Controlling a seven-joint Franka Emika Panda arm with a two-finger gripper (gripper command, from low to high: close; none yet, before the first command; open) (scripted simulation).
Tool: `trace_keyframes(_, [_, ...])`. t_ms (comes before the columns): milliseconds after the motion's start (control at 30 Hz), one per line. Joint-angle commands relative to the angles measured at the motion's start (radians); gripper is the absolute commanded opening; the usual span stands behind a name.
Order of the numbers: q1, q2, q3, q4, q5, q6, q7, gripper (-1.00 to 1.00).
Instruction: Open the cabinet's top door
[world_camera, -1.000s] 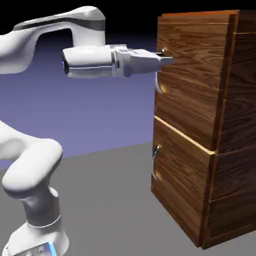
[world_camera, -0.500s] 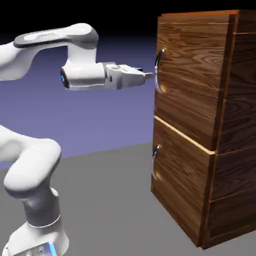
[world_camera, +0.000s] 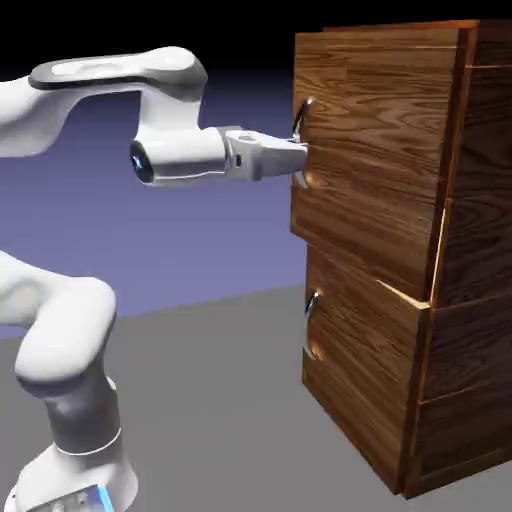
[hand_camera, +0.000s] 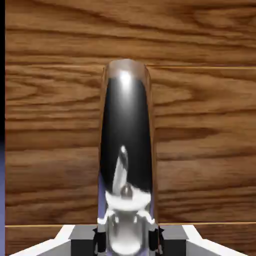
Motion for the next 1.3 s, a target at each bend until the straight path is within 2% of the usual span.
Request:
trace_keyframes(0, [0.036,-0.010,-0.030,-0.016,-0.029,0.000,0.008,-1.00])
trace_keyframes(467, [0.541,-0.213,-0.415,-0.198,-0.530,0.107,0.199,-1.00])
trace_keyframes(667, [0.615,-0.295,-0.473,-0.270,-0.791,0.121,0.406,-1.00])
trace_keyframes(767, [0.576,-0.342,-0.482,-0.310,-0.921,0.056,0.527,-1.00])
trace_keyframes(933, [0.459,-0.454,-0.543,-0.369,-1.130,-0.147,0.683,-1.00])
trace_keyframes(1267, [0.293,-0.598,-0.835,-0.368,-1.459,-0.582,0.774,-1.00])
